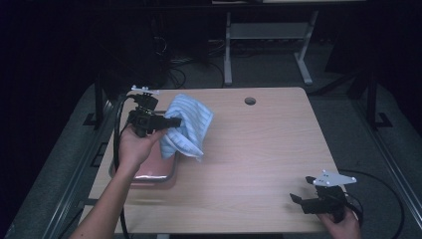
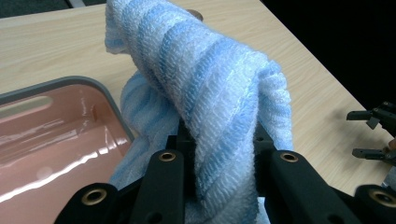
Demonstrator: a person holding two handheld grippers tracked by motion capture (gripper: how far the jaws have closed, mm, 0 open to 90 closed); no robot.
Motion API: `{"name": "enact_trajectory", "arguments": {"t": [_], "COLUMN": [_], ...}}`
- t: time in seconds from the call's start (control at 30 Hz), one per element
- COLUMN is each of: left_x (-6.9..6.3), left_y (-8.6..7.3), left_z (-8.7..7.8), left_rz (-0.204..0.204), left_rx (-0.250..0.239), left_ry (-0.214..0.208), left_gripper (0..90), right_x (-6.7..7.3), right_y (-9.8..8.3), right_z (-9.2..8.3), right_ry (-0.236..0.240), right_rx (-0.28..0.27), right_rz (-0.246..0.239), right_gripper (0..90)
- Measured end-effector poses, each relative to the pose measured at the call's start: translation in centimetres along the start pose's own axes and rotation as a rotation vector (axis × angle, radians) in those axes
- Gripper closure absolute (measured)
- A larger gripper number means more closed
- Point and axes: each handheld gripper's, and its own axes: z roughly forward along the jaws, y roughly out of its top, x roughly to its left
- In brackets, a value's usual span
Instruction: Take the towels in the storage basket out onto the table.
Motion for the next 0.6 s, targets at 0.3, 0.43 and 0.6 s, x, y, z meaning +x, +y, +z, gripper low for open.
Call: {"name": "enact_trajectory", "arguments": {"t": [0.3, 0.43, 0.6], "left_x": [-1.0, -1.4, -1.9], "left_y": [0.6, 0.8, 1.0], "left_z": [1.8, 2.5, 3.4], "left_rz": [0.021, 0.024, 0.033], "left_rx": [0.027, 0.037, 0.046], "left_ry": [-0.006, -0.012, -0.017], "left_gripper": [73.3, 73.3, 73.3], "right_x": [0.0, 0.0, 0.0], "right_y": [0.0, 0.0, 0.0], "right_z": [-0.1, -0.1, -0.2], "right_ry": [0.002, 0.001, -0.002], "right_rx": [-0.005, -0.006, -0.007], "right_rz": [0.001, 0.002, 0.002], "right_gripper": [14.5, 14.5, 14.5]}}
